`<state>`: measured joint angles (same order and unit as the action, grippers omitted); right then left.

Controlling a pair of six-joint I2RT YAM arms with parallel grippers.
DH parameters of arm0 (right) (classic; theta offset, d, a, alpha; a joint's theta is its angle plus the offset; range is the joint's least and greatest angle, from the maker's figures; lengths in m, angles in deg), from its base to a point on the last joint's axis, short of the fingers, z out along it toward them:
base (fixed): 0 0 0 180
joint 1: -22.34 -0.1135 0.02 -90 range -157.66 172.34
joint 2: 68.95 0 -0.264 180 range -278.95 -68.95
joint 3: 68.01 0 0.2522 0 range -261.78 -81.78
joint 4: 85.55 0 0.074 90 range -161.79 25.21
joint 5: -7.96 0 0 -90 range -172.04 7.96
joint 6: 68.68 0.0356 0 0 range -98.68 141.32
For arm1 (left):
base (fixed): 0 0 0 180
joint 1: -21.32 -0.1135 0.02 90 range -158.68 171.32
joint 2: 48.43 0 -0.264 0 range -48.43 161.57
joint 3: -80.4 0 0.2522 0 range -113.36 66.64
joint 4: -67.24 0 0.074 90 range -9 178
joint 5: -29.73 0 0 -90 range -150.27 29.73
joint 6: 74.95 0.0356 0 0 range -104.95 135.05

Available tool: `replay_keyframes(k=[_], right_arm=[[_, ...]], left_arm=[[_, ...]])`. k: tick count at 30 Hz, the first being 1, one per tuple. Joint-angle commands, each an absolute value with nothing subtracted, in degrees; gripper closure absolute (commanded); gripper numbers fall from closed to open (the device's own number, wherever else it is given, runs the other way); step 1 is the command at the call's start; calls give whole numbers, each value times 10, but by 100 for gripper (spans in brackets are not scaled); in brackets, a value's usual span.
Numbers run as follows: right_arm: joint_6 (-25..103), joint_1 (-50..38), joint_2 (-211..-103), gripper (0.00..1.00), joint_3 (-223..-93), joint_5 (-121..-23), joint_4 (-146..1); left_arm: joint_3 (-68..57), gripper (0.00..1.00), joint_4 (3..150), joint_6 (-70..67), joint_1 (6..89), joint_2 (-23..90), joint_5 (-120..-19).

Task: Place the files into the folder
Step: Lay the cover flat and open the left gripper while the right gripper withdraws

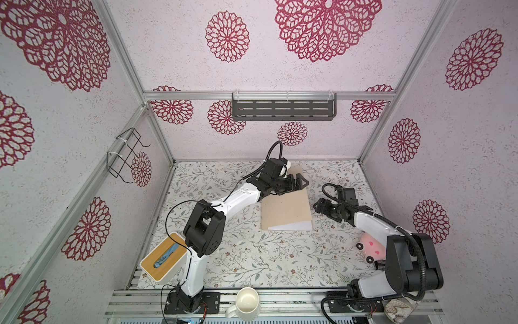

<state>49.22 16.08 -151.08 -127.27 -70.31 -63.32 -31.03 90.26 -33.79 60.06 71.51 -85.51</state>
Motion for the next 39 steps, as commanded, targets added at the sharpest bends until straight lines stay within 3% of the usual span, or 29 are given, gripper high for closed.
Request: replay_keyframes(k=[1, 11, 17, 24, 31, 33, 35, 38, 39], right_arm=[[461, 174, -1474, 16, -1269, -720, -610], [430, 186, -1416, 14, -1221, -816, -683], [363, 186, -1376, 12, -1150, -932, -834], [287, 186, -1380, 11, -1055, -961, -1042], [255, 187, -1450, 5, -962, -972, -1278], [233, 186, -1471, 4, -981, -960, -1270], [223, 188, -1493, 2, -999, -972, -1268], [218, 195, -1577, 1, -964, -965, -1422], [221, 196, -1568, 1, -958, -967, -1411]], left_arm=[[-333, 2, 871, -357, 603, 738, -856], [-324, 2, 948, -315, 602, 704, -789], [-303, 2, 1010, -296, 591, 682, -723], [-291, 2, 1054, -285, 583, 672, -659], [-274, 2, 1080, -257, 580, 655, -574], [-255, 2, 1082, -246, 578, 646, -533], [-226, 2, 1080, -226, 573, 606, -495], [-162, 2, 1077, -185, 558, 557, -426], [-131, 2, 1066, -171, 548, 536, -402]])
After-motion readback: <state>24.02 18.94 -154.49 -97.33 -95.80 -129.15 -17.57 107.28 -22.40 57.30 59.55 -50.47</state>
